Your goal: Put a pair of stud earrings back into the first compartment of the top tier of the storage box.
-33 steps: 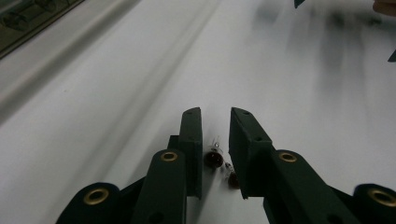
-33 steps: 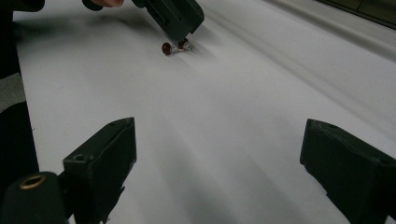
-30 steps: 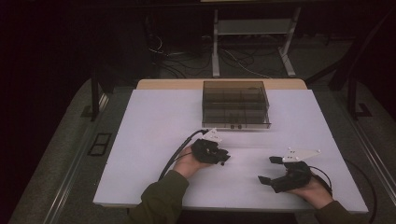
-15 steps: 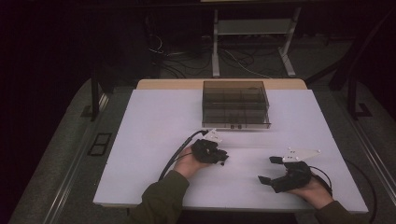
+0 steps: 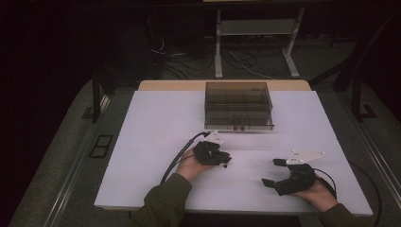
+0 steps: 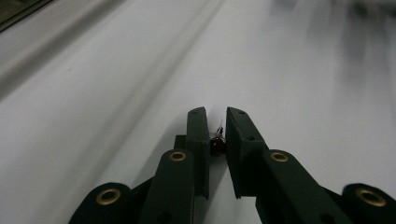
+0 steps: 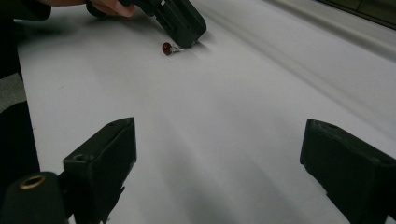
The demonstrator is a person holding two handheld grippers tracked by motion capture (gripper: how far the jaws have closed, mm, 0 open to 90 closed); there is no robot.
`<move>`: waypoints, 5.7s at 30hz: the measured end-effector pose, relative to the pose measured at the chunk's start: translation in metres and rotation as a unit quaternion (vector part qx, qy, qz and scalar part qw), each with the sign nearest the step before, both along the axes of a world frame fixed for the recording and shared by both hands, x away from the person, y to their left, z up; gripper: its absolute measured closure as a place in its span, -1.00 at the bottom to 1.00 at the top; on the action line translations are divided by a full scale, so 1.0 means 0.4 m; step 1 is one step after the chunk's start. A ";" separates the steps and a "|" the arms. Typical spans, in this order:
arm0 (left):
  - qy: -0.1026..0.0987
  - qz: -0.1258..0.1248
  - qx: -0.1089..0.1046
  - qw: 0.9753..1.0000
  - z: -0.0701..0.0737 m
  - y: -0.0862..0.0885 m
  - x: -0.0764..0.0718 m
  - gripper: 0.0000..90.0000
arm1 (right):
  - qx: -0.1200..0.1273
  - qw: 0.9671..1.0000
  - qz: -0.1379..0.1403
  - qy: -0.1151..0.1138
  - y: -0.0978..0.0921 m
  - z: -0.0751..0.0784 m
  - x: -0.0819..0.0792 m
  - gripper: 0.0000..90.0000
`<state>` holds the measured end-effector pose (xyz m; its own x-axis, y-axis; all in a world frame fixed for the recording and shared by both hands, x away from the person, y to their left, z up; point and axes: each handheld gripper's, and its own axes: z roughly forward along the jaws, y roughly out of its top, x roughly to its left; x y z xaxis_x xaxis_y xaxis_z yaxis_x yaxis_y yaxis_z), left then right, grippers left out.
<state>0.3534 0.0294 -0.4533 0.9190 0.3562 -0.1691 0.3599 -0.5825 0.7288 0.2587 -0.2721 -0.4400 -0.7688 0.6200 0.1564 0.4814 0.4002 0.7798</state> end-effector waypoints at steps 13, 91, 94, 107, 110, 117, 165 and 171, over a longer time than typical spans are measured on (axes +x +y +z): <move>0.002 0.008 -0.020 1.000 0.036 0.029 -0.002 0.76 | 0.001 1.000 0.002 0.001 0.000 -0.001 -0.001 -0.78; -0.045 0.121 -0.045 0.991 0.190 0.071 0.202 0.75 | 0.001 1.000 0.001 0.003 -0.002 -0.005 -0.005 -0.78; -0.044 0.125 -0.044 0.990 0.184 0.069 0.205 0.75 | 0.002 1.000 0.001 0.003 -0.003 -0.005 -0.005 -0.78; -0.048 0.124 -0.042 0.990 0.184 0.062 0.200 0.62 | 0.003 1.000 0.000 0.004 -0.004 -0.006 -0.004 -0.78; -0.048 0.121 -0.044 0.990 0.189 0.065 0.198 0.56 | 0.003 1.000 0.000 0.004 -0.004 -0.006 -0.004 -0.78; -0.044 0.105 -0.051 0.992 0.213 0.071 0.169 0.41 | 0.001 1.000 -0.001 0.002 -0.006 -0.005 -0.003 -0.78; -0.028 0.090 -0.040 0.995 0.117 0.136 -0.063 -0.33 | 0.004 1.000 -0.002 0.000 -0.009 -0.004 -0.006 -0.78; -0.023 0.089 -0.035 0.995 0.089 0.131 -0.090 -0.33 | 0.003 1.000 -0.002 -0.001 -0.008 -0.005 -0.005 -0.78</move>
<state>0.3172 0.0819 -0.4175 0.8499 0.5025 -0.1589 0.4180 -0.4592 0.7839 0.2568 -0.2752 -0.4420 -0.7674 0.6215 0.1578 0.4803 0.3942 0.7835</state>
